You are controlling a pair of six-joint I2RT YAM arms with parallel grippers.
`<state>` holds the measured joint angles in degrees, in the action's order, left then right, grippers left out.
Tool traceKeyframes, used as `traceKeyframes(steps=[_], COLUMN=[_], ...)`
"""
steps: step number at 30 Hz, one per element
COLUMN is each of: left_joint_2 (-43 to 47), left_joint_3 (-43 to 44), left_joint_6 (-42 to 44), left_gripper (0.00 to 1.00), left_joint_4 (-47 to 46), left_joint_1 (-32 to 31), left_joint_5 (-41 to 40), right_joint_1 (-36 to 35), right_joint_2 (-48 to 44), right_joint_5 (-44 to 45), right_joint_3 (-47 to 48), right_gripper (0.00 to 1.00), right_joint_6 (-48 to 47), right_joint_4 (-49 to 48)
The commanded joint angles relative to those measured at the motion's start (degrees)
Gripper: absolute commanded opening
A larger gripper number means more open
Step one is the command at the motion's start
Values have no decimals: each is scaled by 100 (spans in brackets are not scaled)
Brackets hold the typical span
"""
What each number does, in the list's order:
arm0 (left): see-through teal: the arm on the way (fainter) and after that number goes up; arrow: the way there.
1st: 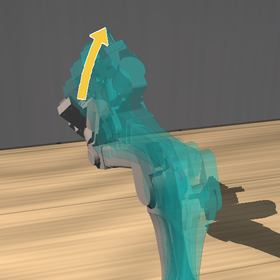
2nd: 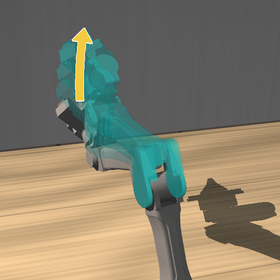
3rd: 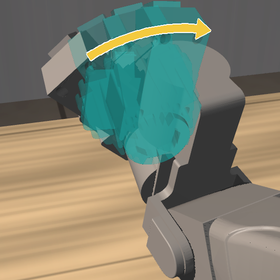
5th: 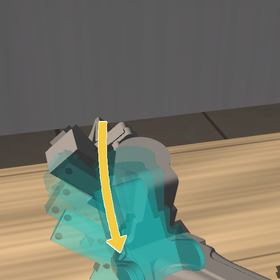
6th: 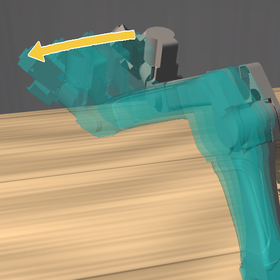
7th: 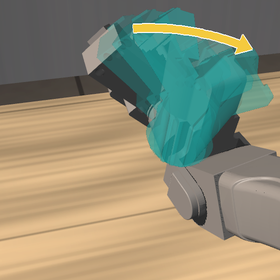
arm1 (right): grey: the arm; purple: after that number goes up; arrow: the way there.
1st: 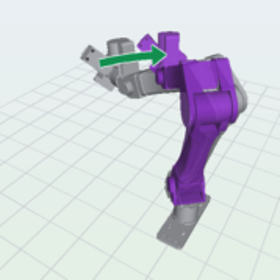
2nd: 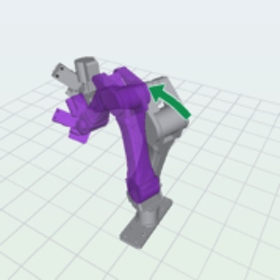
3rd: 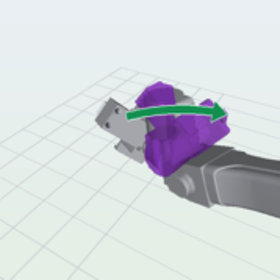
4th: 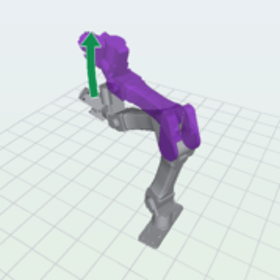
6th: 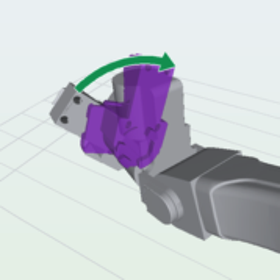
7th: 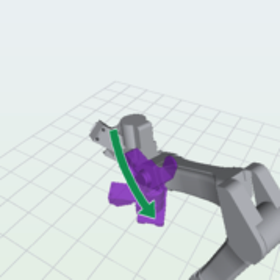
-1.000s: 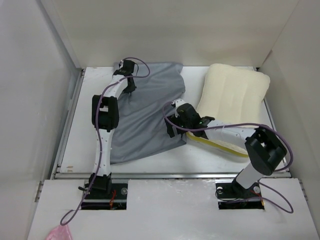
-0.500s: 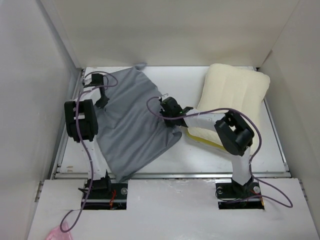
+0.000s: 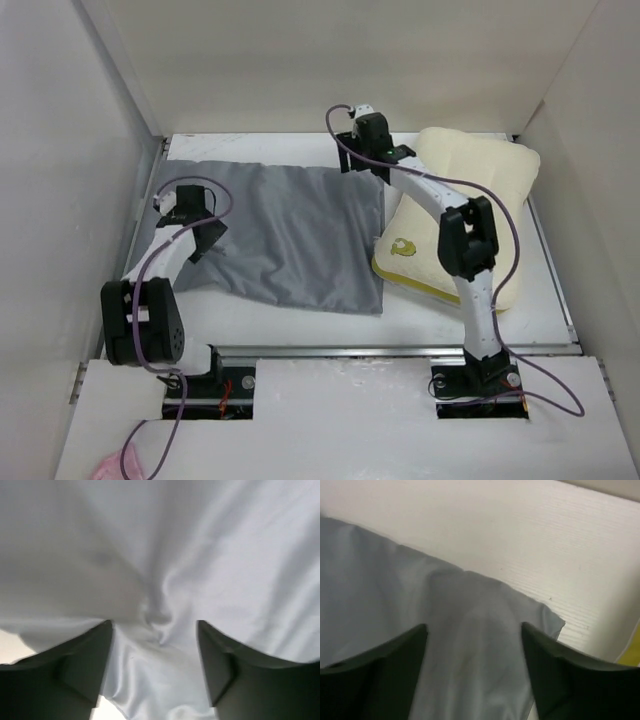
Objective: Put the pillow into the pillowcase
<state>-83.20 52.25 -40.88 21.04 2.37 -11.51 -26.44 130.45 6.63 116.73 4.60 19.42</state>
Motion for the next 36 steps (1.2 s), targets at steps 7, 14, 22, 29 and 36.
traceKeyframes(steps=[7,14,22,29,36], left_joint_2=[1095,175,-1382,-2472,-3474], left_joint_3=[1130,1850,3025,3563,4650], left_joint_6=[616,1433,2453,2717,2647], left_gripper=[100,100,100,100,66], left_joint_4=[-91,-626,-1075,-935,-505], left_joint_1=[-965,-2607,-4331,-5351,-5484], left_joint_5=[-537,-142,1790,2820,2400], right_joint_1=[-196,59,1078,2299,2758], right_joint_2=[-3209,-4957,-7147,-6571,-6206], right_joint_5=[469,1260,2043,2114,894], right_joint_3=[-2532,-4779,-6539,-6601,-7171], right_gripper=[100,100,100,100,100], right_joint_6=[355,1850,3099,3258,2968], right_joint_4=[-123,1239,2346,2023,1487])
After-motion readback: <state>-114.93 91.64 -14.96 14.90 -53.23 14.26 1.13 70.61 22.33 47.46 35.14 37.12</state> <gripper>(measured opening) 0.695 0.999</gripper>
